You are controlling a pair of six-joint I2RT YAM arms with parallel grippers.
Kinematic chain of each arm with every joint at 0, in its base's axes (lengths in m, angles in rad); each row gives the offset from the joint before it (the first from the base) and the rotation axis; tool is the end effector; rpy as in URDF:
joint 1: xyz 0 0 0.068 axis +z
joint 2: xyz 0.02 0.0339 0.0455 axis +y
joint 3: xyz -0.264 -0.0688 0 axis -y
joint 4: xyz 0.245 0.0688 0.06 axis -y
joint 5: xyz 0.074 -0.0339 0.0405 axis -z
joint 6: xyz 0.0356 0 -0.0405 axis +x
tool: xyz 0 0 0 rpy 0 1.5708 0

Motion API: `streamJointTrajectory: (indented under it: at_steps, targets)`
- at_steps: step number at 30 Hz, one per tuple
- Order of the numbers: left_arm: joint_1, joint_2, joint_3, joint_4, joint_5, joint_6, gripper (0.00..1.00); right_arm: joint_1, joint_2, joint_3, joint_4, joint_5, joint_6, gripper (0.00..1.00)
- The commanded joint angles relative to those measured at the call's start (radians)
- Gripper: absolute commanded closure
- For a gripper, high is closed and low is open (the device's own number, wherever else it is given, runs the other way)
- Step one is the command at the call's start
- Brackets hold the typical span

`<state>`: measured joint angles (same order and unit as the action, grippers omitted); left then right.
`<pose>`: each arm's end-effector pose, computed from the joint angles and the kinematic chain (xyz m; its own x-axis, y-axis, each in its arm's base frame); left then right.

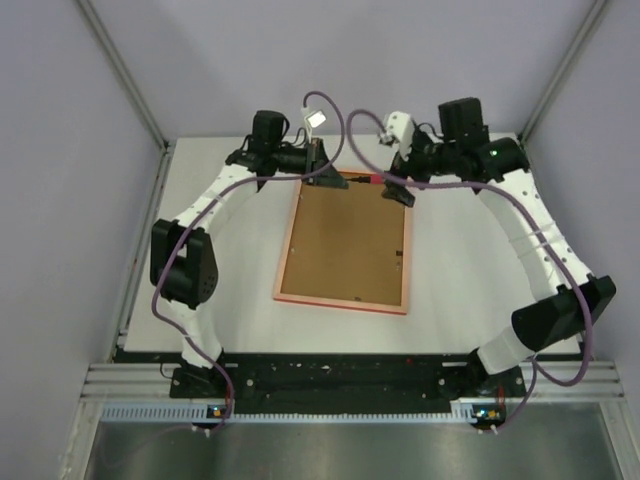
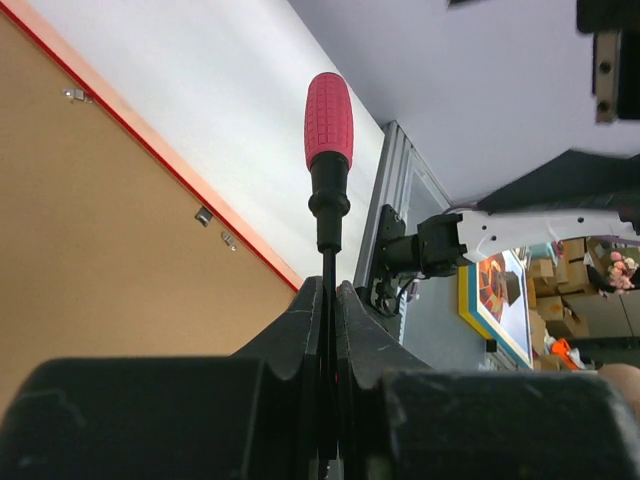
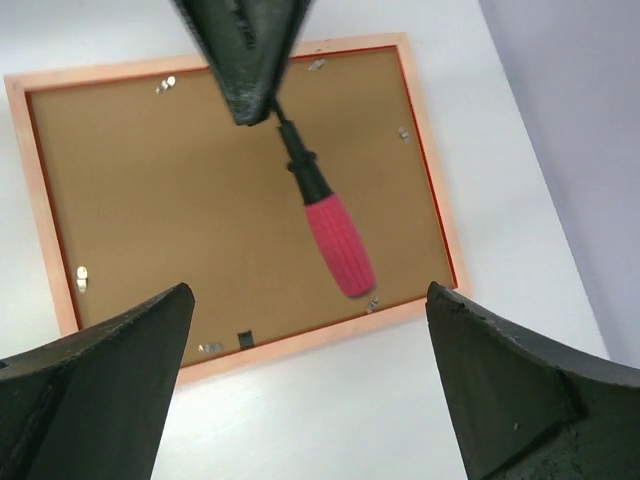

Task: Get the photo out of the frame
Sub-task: Adjust the screwdriver.

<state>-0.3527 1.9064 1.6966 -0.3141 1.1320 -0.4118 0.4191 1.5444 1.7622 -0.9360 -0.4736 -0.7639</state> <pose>0.3983 -0.1809 0.3258 -0.7834 0.1072 -0.6122 0.6207 0.1864 -0.7616 0.2847 0.1446 0.4194 0.0335 -0.6590 -0.7514 -0.9039 0.3009 -0.3041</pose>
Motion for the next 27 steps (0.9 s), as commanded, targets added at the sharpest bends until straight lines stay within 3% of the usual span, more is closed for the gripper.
streamJointTrajectory:
  at_steps: [1,4,8,10,13,16,21,27]
  targets:
    - [0.012,-0.081,-0.061,0.222,-0.006,-0.103,1.00,-0.185,-0.066,0.031,0.150,-0.267,0.315,0.01]
    - [0.012,-0.109,-0.107,0.356,-0.011,-0.172,1.00,-0.331,-0.093,-0.097,0.430,-0.402,0.703,0.01]
    - [0.012,-0.127,-0.146,0.515,-0.029,-0.268,1.00,-0.498,-0.095,-0.347,0.915,-0.554,1.394,0.01]
    - [0.012,-0.132,-0.161,0.590,-0.032,-0.326,1.00,-0.532,-0.076,-0.475,1.316,-0.615,1.707,0.02]
    - [0.012,-0.138,-0.164,0.613,-0.063,-0.348,1.00,-0.526,-0.040,-0.621,1.709,-0.649,2.057,0.03]
    - [0.014,-0.135,-0.150,0.584,-0.112,-0.343,1.00,-0.504,-0.035,-0.685,1.891,-0.632,2.177,0.03]
    - [0.009,-0.096,-0.147,0.665,-0.136,-0.430,1.00,-0.390,-0.030,-0.684,1.890,-0.591,2.164,0.03]
    - [-0.012,-0.072,-0.141,0.720,-0.130,-0.476,1.00,-0.307,0.046,-0.632,1.864,-0.560,2.160,0.11]
